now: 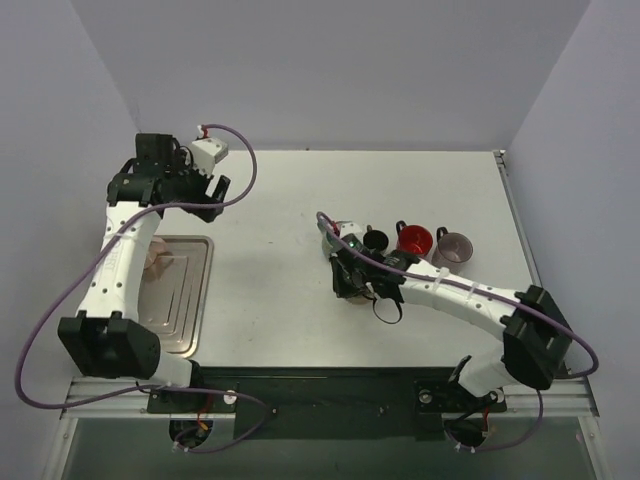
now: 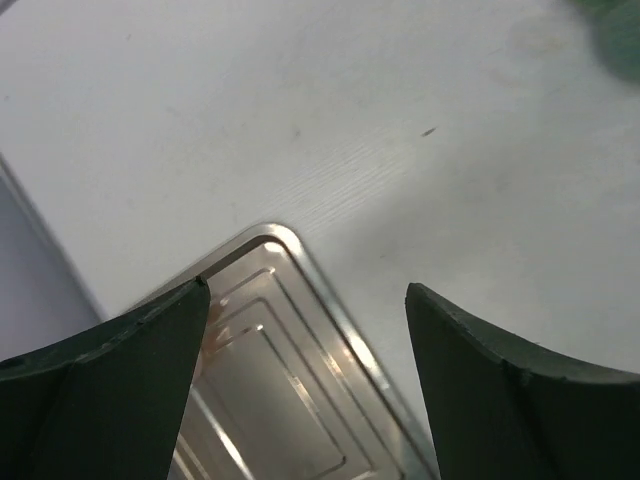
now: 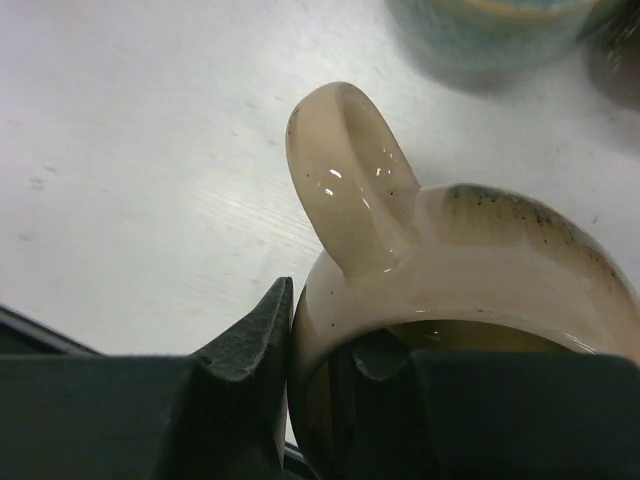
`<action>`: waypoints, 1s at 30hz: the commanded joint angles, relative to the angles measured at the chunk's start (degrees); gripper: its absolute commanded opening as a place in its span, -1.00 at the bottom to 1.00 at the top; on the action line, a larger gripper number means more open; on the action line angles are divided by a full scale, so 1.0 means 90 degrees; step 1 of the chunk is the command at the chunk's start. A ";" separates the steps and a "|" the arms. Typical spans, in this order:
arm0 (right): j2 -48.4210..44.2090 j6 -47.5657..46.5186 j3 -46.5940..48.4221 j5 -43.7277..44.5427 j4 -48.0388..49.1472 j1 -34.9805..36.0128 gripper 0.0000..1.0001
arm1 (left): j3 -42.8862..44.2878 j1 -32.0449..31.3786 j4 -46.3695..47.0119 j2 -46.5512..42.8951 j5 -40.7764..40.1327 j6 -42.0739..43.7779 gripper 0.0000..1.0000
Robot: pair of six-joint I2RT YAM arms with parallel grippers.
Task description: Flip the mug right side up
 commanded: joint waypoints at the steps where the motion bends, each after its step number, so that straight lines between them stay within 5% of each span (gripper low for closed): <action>1: 0.0735 -0.0062 -0.0041 0.0272 -0.0138 0.0039 -1.00 | -0.0189 0.0070 0.0298 0.0823 -0.2462 0.1390 0.80; 10: 0.1849 0.0105 0.0212 0.0232 -0.0127 0.0058 -0.88 | -0.0015 0.0265 0.0964 0.2435 -0.4243 0.3041 0.81; 17: 0.1822 0.0104 0.0613 0.0388 -0.0587 0.0273 0.07 | 0.0757 0.0724 0.0291 0.3900 -0.4928 0.4087 0.77; 27: 0.1060 -0.0052 0.0896 0.0887 -0.1280 0.0430 0.23 | 0.0416 0.1115 0.0074 0.4048 -0.4742 0.4634 0.72; 30: 0.0913 -0.0071 0.0994 0.0984 -0.1446 0.0439 0.23 | 0.0454 0.1203 0.0029 0.4281 -0.4879 0.4625 0.53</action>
